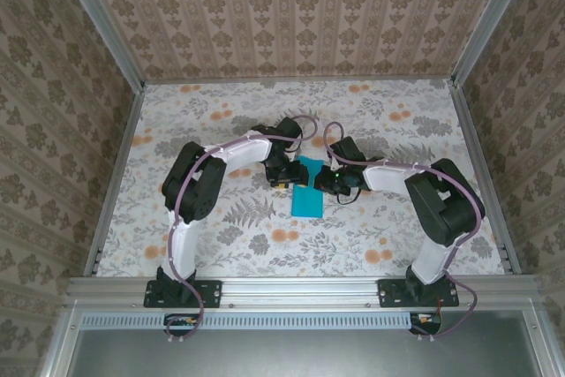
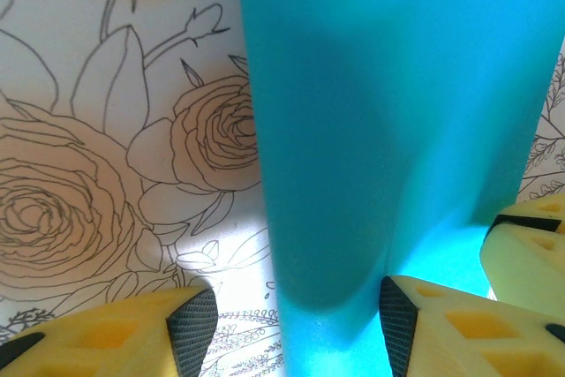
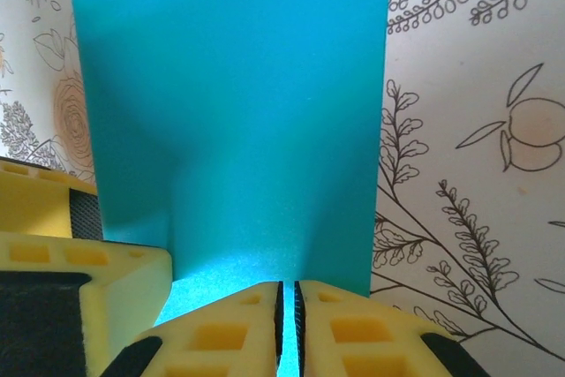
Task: Fold a paper plane with a square sheet of paper (fold left side to right side)
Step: Hold the square sheet of paper at the center of the table.
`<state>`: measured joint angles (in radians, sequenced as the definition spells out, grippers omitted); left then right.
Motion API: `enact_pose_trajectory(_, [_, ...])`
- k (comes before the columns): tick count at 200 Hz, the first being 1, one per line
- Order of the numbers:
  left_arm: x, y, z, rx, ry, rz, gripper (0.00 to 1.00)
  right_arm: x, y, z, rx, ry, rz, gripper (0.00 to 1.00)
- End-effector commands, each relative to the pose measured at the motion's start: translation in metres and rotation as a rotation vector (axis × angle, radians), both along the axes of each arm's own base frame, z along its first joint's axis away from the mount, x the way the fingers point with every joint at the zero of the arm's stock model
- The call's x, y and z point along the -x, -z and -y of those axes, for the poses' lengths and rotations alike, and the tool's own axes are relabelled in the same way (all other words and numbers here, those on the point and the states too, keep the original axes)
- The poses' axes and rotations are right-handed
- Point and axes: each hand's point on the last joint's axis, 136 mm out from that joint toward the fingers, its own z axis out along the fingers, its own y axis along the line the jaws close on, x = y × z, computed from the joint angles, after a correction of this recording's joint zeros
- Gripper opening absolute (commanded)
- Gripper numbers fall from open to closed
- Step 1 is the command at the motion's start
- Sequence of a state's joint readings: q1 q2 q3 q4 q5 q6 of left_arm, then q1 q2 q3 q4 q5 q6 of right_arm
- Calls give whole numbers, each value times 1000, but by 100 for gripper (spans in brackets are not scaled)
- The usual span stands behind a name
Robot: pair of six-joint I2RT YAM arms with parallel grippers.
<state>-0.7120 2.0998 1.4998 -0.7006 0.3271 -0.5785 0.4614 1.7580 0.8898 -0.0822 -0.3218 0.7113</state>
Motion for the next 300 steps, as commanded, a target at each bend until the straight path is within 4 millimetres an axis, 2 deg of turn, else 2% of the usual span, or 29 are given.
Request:
enact_pose_trajectory(1, [29,66,5,-57,75,-76,58,2,6,-1,25,-7,-37,14])
enact_pose_trajectory(59, [28,65,5,-54,74,-74,58,10,18,9,94,-12,-81,14])
enact_pose_trajectory(145, [27,61,4,-50,69,-62,58,9,16,11,111,-18,-74,14])
enact_pose_trajectory(187, [17,34,4,11,48,-7,61,11,22,13,124,-21,-88,15])
enact_pose_trajectory(259, [-9,-38,-17,147,-14,172,64,11,25,13,139,-28,-98,14])
enact_pose_trajectory(286, [-9,-55,-16,194,-13,204,58,11,25,13,139,-28,-99,14])
enact_pose_trajectory(300, [-8,-61,-14,216,-9,212,49,11,25,14,141,-27,-102,14])
